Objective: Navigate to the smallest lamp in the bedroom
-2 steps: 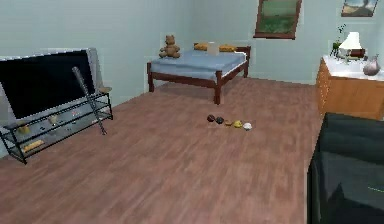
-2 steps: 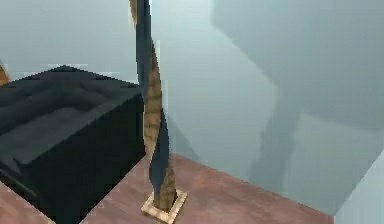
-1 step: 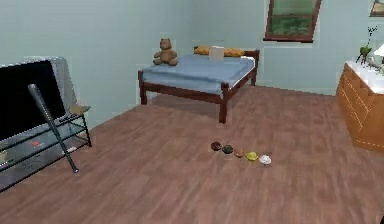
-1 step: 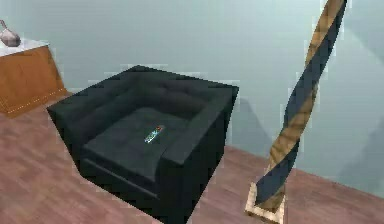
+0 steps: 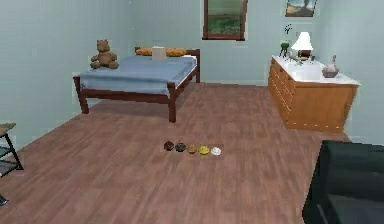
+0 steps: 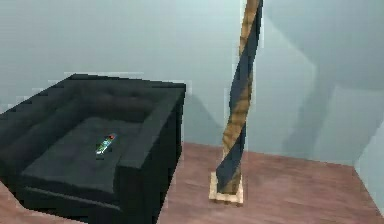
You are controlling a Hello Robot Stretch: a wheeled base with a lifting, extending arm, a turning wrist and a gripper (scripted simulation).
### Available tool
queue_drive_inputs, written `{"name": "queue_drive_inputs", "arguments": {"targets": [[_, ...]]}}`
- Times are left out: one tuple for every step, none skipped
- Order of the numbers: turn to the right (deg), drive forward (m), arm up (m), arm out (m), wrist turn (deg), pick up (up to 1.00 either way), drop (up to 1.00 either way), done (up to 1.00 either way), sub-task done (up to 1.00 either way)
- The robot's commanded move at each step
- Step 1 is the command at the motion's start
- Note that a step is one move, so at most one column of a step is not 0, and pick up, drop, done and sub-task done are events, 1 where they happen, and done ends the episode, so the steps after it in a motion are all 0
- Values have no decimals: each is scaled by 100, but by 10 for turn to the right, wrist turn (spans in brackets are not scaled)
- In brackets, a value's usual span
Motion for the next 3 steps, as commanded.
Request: {"name": "queue_drive_inputs", "arguments": {"targets": [[0,15,0,0,0,0,0,0,0],[210,0,0,0,0,0,0,0,0],[0,100,0,0,0,0,0,0,0]]}}
